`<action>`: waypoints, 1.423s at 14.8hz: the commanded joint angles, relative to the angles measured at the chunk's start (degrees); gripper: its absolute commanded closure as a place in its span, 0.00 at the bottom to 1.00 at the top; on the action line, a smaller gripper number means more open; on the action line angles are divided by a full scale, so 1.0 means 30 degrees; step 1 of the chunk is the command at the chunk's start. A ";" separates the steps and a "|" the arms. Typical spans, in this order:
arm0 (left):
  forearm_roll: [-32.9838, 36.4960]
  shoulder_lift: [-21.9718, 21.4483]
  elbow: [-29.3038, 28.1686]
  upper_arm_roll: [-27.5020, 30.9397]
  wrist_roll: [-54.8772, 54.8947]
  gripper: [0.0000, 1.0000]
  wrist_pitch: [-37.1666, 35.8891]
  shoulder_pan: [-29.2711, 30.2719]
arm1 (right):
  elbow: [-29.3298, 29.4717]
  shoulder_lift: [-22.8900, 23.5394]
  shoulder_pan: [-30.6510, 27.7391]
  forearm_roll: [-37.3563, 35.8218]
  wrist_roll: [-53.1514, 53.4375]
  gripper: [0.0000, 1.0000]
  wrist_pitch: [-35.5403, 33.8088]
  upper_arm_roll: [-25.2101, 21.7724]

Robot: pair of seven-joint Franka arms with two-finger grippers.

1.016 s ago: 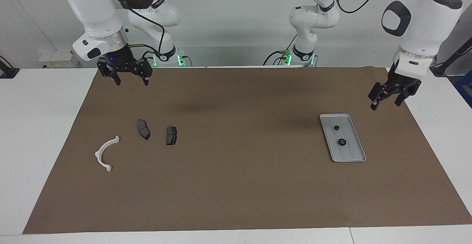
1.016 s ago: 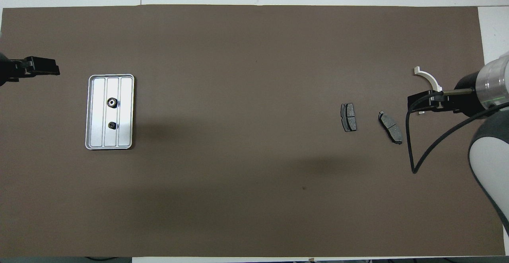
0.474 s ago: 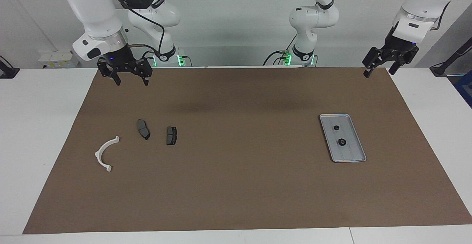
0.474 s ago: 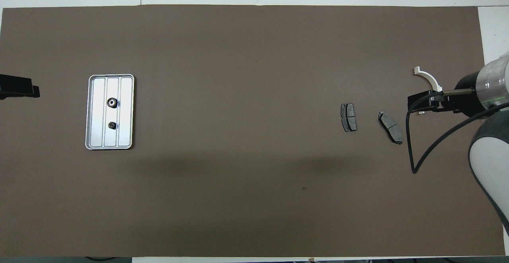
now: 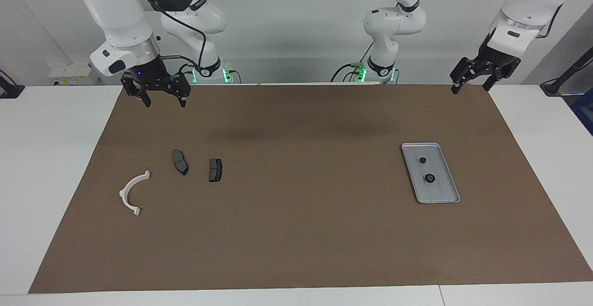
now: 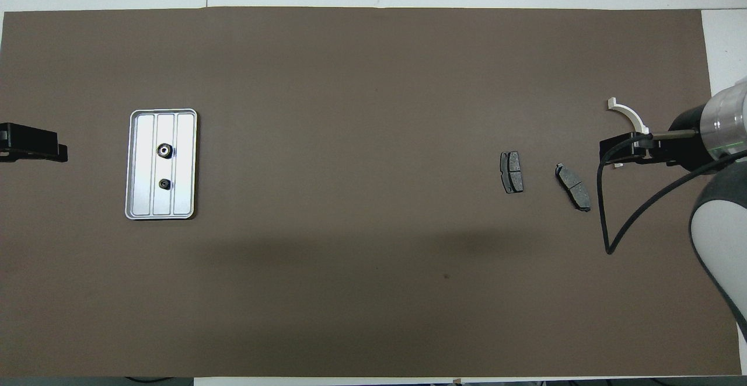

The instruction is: Pick bearing gear from pile to tray

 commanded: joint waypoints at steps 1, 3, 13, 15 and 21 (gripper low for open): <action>-0.0203 0.0133 0.0411 -0.0211 0.0411 0.00 -0.0533 0.0504 | -0.0146 -0.0207 -0.0125 -0.0022 -0.0153 0.00 0.0284 0.0038; -0.0173 0.0133 0.0410 -0.0181 0.0673 0.00 -0.0416 0.0475 | -0.0146 -0.0208 -0.0125 -0.0022 -0.0153 0.00 0.0313 0.0038; -0.0261 0.0162 0.0234 -0.0270 0.1495 0.00 0.0317 -0.0053 | -0.0146 -0.0208 -0.0007 -0.0022 -0.0153 0.00 0.0313 0.0038; -0.0261 0.0162 0.0234 -0.0270 0.1495 0.00 0.0376 -0.0111 | -0.0175 -0.0237 -0.0066 -0.0022 -0.0153 0.00 0.0313 0.0038; -0.0261 0.0162 0.0205 -0.0270 0.1495 0.00 0.0727 -0.0082 | -0.0146 -0.0207 -0.0125 0.0007 -0.0153 0.00 0.0313 0.0038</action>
